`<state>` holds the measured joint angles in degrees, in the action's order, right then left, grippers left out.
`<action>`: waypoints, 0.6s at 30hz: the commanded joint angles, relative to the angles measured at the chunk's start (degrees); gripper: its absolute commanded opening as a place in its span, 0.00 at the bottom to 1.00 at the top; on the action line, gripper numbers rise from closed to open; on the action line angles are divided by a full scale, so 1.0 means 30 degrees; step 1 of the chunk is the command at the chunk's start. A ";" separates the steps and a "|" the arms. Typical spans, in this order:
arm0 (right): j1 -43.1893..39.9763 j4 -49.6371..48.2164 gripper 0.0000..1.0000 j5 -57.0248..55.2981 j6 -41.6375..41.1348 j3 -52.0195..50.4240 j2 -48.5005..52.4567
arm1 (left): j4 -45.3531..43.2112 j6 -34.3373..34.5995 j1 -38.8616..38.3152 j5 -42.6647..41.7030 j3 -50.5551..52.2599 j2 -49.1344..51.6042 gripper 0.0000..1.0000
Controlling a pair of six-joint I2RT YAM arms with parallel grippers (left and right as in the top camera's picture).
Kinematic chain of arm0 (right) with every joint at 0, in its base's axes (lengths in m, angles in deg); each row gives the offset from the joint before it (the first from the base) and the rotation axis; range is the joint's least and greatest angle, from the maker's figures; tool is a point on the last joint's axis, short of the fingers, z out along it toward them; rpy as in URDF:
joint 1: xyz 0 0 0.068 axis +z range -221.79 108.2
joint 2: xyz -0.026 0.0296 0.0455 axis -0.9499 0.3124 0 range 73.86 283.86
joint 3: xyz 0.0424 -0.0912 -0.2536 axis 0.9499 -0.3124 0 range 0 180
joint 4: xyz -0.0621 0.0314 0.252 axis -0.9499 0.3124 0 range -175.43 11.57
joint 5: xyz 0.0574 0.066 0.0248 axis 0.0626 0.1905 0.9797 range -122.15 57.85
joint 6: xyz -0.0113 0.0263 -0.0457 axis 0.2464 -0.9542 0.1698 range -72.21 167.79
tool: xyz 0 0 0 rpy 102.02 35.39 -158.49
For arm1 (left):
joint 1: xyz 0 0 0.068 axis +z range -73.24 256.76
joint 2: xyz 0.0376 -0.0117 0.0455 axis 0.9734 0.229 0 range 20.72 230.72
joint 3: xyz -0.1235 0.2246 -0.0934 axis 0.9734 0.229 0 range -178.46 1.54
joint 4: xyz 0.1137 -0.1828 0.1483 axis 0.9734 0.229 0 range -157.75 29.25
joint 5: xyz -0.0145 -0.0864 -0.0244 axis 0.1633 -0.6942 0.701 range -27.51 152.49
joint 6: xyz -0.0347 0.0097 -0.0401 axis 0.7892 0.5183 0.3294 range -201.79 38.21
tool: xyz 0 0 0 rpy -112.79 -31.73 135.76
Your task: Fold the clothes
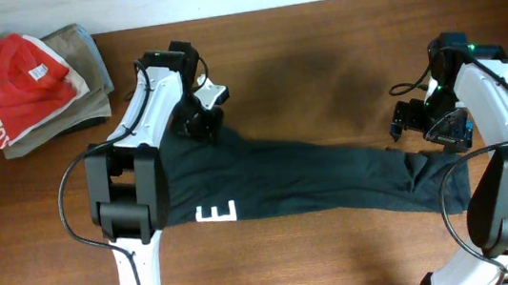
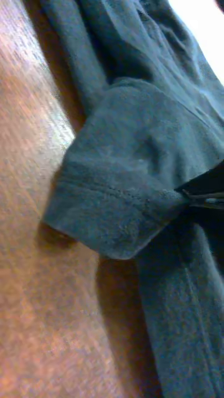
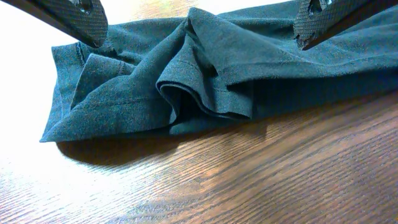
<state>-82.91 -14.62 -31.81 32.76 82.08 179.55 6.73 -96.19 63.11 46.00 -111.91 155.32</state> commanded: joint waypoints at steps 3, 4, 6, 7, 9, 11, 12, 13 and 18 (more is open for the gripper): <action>-0.0036 -0.0197 0.99 0.0175 -0.0087 0.0146 -0.0357 | 0.1719 0.0007 0.0328 0.0131 -0.0044 0.0036 0.00; -0.0036 -0.0211 0.99 0.0175 -0.0087 0.0146 -0.0357 | 0.2018 0.0379 0.0474 0.0131 -0.0080 -0.0087 0.00; -0.0036 -0.0226 0.99 0.0175 -0.0087 0.0146 -0.0357 | 0.2557 0.0947 0.0816 0.0131 -0.0233 -0.0474 0.00; -0.0036 -0.0240 0.99 0.0175 -0.0087 0.0138 -0.0357 | 0.2747 0.1071 0.1035 0.0124 -0.0277 -0.0831 0.01; -0.0036 -0.0270 0.99 0.0182 -0.0087 0.0109 -0.0357 | 0.3249 0.1064 0.1508 0.0138 -0.0277 -0.1727 0.01; -0.0036 -0.0277 0.99 0.0182 -0.0087 -0.0051 -0.0357 | 0.3781 0.1064 0.1858 0.0415 -0.0277 -0.2361 0.01; -0.0036 -0.0350 0.99 0.0189 -0.0087 -0.0379 -0.0357 | 0.4328 0.1071 0.2142 0.0954 -0.0277 -0.2798 0.01; -0.0036 -0.0474 0.99 0.0197 -0.0087 -0.0605 -0.0357 | 0.4677 0.1071 0.2310 0.1129 -0.0277 -0.2951 0.01; -0.0036 -0.0903 0.99 0.1042 0.0000 -0.1151 -0.0284 | 0.5435 0.1071 0.2528 0.1494 -0.0036 -0.2987 0.01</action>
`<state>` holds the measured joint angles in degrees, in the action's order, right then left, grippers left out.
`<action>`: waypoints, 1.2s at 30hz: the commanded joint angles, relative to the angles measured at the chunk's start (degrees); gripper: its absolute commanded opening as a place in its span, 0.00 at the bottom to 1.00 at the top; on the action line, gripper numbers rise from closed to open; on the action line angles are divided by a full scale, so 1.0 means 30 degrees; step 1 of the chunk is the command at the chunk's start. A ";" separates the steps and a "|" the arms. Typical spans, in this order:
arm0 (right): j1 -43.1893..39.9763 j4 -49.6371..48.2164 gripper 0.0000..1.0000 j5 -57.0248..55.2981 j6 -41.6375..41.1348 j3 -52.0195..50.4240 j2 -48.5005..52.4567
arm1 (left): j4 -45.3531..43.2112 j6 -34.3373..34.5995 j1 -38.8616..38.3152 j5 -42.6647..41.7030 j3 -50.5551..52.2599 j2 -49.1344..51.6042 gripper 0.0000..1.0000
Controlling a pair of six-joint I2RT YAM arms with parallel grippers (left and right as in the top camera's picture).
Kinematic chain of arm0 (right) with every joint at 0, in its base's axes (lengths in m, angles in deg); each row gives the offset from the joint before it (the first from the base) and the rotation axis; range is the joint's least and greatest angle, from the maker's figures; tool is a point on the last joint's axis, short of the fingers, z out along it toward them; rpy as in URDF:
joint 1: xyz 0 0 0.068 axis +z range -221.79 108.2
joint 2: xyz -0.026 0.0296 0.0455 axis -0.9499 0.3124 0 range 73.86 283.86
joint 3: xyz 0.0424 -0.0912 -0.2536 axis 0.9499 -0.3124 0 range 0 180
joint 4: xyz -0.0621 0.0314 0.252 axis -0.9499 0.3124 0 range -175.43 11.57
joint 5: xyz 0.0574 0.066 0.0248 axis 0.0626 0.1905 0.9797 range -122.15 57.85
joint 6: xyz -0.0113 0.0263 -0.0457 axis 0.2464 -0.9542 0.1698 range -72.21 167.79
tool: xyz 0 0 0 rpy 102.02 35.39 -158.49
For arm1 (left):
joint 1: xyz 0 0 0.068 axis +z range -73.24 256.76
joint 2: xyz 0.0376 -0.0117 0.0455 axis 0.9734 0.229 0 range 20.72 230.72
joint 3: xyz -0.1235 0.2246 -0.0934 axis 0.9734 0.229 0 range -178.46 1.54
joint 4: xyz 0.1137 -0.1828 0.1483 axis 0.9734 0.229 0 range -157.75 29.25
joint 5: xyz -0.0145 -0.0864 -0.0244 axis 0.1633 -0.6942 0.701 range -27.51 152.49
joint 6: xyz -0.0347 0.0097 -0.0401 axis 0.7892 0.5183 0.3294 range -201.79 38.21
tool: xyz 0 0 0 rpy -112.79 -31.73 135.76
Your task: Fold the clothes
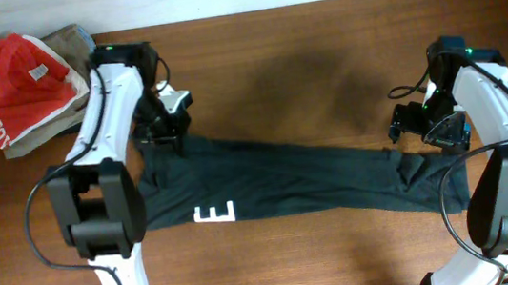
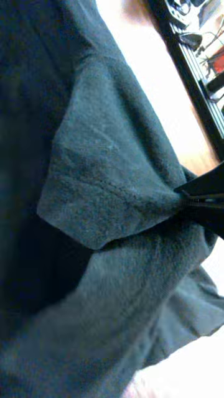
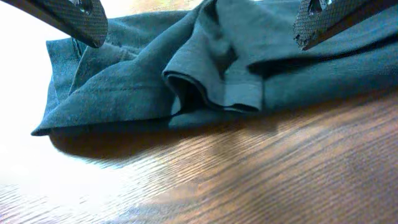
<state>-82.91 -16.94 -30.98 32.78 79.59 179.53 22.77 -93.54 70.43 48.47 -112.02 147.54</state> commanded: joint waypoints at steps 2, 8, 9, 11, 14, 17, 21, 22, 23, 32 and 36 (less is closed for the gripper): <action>-0.0036 -0.0146 0.99 0.1581 0.0430 -0.0321 -0.0262 | 0.0080 0.0189 0.0029 0.0670 0.0284 -0.0393 0.01; -0.0036 -0.0044 0.99 0.1843 0.0408 -0.0321 -0.0262 | -0.0903 0.0270 0.0036 0.0801 0.3009 -0.0393 0.00; -0.0036 -0.0044 1.00 0.1843 0.0408 -0.0321 -0.0262 | -0.1311 0.1020 0.0036 0.1537 0.3716 -0.0393 0.01; -0.0036 -0.0051 0.85 0.1836 0.0408 -0.0321 -0.0262 | -0.2361 0.3548 0.0044 0.4575 0.5501 -0.0393 0.01; -0.0036 -0.0073 0.74 0.1821 0.0401 -0.0321 -0.0262 | -0.3053 0.5129 0.0146 0.6171 0.6783 -0.0393 0.01; -0.0036 -0.0073 0.47 0.1807 0.0408 -0.0321 -0.0262 | -0.3541 0.5923 0.0845 0.6674 0.7614 -0.0393 0.01; -0.0036 -0.0066 0.23 0.2120 0.0393 -0.0313 -0.0284 | -0.3570 0.5923 0.1552 0.6608 0.7606 -0.0393 0.01; 0.0051 -0.0036 0.06 0.2455 0.0401 -0.0313 -0.0284 | -0.3621 0.5923 0.1588 0.6543 0.7606 -0.0393 0.01; 0.0175 -0.0015 0.04 0.2586 0.0401 -0.0313 -0.0284 | -0.3694 0.5923 0.1581 0.6550 0.7606 -0.0393 0.01; 0.4036 -0.0066 0.05 0.2390 0.0393 -0.0321 -0.0131 | -0.4167 0.6623 0.1581 0.6550 0.7606 -0.0393 0.01; 0.4714 -0.0066 0.63 0.0313 0.0321 -0.0321 0.0029 | -0.4167 0.6615 0.1581 0.6550 0.7606 -0.0393 0.01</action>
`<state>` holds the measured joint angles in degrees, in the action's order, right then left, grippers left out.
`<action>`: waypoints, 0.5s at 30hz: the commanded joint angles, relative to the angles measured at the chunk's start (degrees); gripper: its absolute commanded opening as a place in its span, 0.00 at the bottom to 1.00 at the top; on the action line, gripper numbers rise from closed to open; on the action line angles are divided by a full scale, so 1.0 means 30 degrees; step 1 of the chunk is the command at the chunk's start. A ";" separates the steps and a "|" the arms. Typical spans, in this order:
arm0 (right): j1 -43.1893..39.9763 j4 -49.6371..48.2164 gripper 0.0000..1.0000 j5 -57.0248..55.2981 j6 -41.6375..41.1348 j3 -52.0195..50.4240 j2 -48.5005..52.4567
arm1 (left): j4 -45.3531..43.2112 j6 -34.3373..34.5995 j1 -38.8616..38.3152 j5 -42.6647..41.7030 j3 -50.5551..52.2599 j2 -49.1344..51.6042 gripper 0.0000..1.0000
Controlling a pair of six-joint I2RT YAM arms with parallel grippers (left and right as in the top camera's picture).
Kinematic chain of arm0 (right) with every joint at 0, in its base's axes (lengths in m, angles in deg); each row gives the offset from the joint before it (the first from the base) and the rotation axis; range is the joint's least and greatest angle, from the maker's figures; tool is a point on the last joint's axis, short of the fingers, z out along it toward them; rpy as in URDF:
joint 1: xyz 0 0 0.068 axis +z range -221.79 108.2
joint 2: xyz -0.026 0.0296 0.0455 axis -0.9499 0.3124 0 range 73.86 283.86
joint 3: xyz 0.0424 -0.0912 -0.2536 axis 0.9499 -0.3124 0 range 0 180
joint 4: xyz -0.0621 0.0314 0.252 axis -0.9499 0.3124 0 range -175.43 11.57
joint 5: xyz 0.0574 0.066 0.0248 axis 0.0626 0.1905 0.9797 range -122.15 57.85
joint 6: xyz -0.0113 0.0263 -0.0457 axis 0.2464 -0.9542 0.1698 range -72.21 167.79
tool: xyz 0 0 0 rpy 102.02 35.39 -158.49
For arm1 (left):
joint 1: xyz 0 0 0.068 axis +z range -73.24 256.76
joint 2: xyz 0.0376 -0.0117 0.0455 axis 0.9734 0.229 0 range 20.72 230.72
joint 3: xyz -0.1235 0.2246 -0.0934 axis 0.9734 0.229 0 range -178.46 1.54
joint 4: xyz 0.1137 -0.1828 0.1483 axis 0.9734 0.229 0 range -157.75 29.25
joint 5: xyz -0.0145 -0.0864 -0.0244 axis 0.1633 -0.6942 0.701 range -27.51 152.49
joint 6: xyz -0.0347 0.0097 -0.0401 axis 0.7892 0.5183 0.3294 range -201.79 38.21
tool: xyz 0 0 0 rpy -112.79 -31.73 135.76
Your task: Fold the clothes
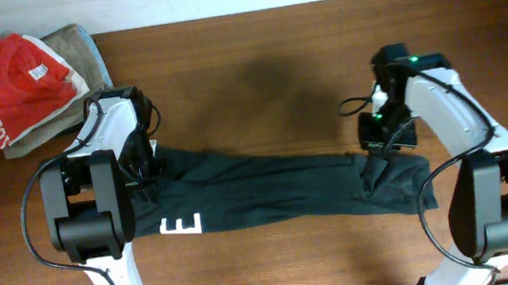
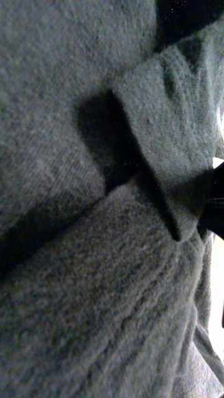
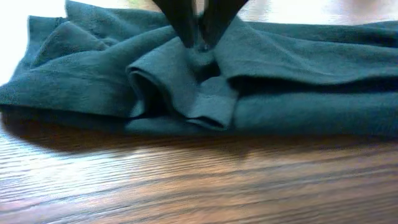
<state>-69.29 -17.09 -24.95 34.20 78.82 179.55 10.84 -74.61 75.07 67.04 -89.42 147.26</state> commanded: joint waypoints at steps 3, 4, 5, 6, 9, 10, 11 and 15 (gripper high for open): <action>-0.0299 -0.0109 0.87 -0.2135 -0.0138 -0.0066 0.0022 | -0.0211 0.0306 0.0036 0.0357 0.0073 -0.0299 0.02; -0.0525 -0.0204 0.87 -0.2135 -0.0124 -0.0066 0.0044 | -0.0270 0.0306 0.0036 0.0350 0.0073 -0.0299 0.02; -0.0678 -0.0328 0.87 -0.2127 -0.0066 -0.0066 0.0044 | -0.0342 0.0306 0.0036 0.0350 0.0073 -0.0299 0.03; -0.0736 -0.0452 0.86 -0.2127 -0.0058 -0.0066 0.0080 | -0.0393 0.0306 0.0036 0.0350 0.0073 -0.0299 0.04; -0.0488 -0.0874 0.75 -0.1311 0.0750 -0.0430 0.0255 | -0.0495 0.0306 0.0036 0.0342 0.0073 -0.0299 0.05; -0.0299 -0.1370 0.75 -0.1064 0.0809 -0.0838 0.0255 | -0.0495 0.0306 0.0036 0.0342 0.0073 -0.0299 0.05; -0.0160 -0.1909 0.75 -0.1129 0.0801 -0.1304 0.0255 | -0.0495 0.0306 0.0036 0.0342 0.0073 -0.0299 0.06; -0.0073 -0.3300 0.68 -0.1056 0.0794 -0.2703 0.0255 | -0.0495 0.0306 0.0036 0.0270 0.0073 -0.0299 0.06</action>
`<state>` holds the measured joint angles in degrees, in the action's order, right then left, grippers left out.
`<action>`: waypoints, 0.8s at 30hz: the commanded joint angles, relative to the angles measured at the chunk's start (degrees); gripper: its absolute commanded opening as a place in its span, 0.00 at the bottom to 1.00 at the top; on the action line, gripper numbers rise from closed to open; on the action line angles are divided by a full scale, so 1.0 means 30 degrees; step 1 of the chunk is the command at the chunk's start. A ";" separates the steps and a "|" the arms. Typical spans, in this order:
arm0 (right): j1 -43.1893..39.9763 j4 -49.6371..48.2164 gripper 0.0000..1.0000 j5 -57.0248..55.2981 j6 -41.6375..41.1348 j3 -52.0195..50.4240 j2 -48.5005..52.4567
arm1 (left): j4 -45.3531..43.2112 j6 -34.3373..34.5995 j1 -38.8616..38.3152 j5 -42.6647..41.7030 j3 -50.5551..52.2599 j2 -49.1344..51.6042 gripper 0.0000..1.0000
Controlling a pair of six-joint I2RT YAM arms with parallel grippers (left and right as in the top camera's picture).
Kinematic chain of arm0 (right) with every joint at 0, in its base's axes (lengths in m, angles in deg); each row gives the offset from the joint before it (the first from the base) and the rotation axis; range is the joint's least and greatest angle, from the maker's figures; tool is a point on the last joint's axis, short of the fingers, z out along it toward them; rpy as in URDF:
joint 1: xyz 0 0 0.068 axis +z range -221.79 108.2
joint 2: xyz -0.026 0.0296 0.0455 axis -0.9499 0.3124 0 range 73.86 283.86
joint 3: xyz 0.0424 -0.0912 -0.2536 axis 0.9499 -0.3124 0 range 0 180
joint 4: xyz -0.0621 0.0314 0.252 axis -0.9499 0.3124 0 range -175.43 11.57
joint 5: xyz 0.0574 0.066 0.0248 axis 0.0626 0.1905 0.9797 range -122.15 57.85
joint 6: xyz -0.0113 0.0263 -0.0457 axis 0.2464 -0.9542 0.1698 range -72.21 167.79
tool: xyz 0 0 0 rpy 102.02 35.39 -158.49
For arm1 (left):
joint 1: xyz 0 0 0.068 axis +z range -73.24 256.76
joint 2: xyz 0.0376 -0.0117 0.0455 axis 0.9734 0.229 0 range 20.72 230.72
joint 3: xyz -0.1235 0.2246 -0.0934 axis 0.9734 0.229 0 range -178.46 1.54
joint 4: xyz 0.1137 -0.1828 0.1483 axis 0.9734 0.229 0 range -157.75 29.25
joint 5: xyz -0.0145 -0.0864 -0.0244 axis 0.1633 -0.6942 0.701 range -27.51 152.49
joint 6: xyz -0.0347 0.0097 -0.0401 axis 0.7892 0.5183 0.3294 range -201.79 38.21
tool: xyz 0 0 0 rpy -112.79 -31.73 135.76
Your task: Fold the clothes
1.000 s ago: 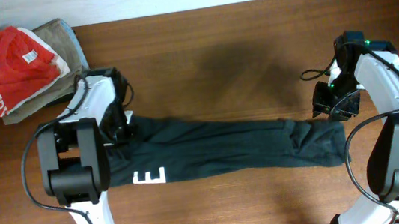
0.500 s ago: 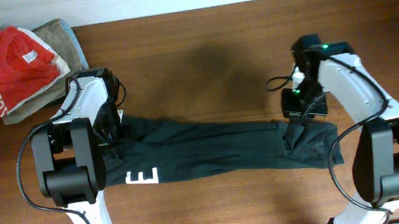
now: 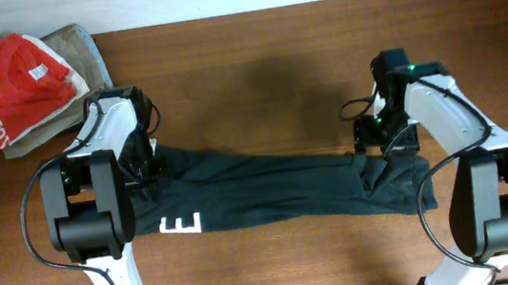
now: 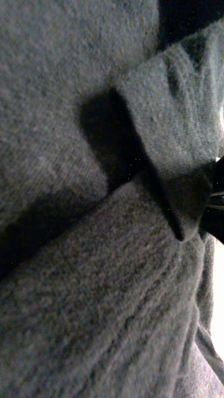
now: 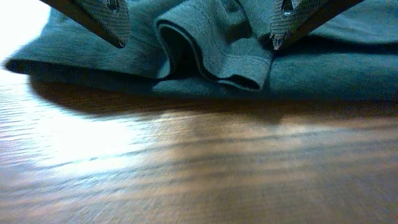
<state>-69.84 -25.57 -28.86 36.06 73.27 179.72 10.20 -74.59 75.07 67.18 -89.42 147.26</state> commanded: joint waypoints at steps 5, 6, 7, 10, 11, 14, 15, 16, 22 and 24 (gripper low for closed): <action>0.0109 -0.0991 0.51 0.0175 0.0182 -0.1537 0.0197 | -0.0342 0.0299 0.0036 0.0233 0.0073 -0.0299 0.07; 0.0109 -0.1122 0.43 0.0175 0.0182 -0.1537 0.0197 | -0.0342 0.0299 0.0036 0.0233 0.0073 -0.0299 0.07; 0.0102 -0.1246 0.36 0.0168 0.0175 -0.1530 0.0197 | -0.0342 0.0299 0.0036 0.0233 0.0073 -0.0299 0.08; 0.0073 -0.1253 0.08 -0.0976 -0.0328 -0.1523 0.0197 | -0.0335 0.0299 0.0036 0.0240 0.0073 -0.0299 0.07; 0.0073 -0.1042 0.04 -0.1938 -0.0743 -0.1479 0.0197 | -0.0335 0.0299 0.0036 0.0240 0.0073 -0.0299 0.07; 0.0058 0.0233 0.04 -0.4481 -0.1887 -0.1115 0.0197 | -0.0342 0.0299 0.0036 0.0240 0.0073 -0.0299 0.08; 0.0029 0.0816 0.04 -0.5326 -0.2361 -0.0903 0.0189 | -0.0350 0.0299 0.0036 0.0240 0.0073 -0.0299 0.08; -0.0051 0.1290 0.04 -0.5843 -0.2623 -0.0714 0.0189 | -0.0350 0.0299 0.0036 0.0240 0.0073 -0.0299 0.08; -0.1727 0.3206 0.04 -0.6113 -0.4277 -0.0321 0.0197 | -0.0277 0.0299 0.0036 0.0255 0.0073 -0.0299 0.07; -0.2397 0.3650 0.04 -0.6135 -0.4670 -0.0321 0.0189 | -0.0277 0.0299 0.0036 0.0255 0.0073 -0.0299 0.07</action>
<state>-74.45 -16.02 -44.23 25.68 71.26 180.01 10.03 -74.57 75.07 67.31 -89.42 147.26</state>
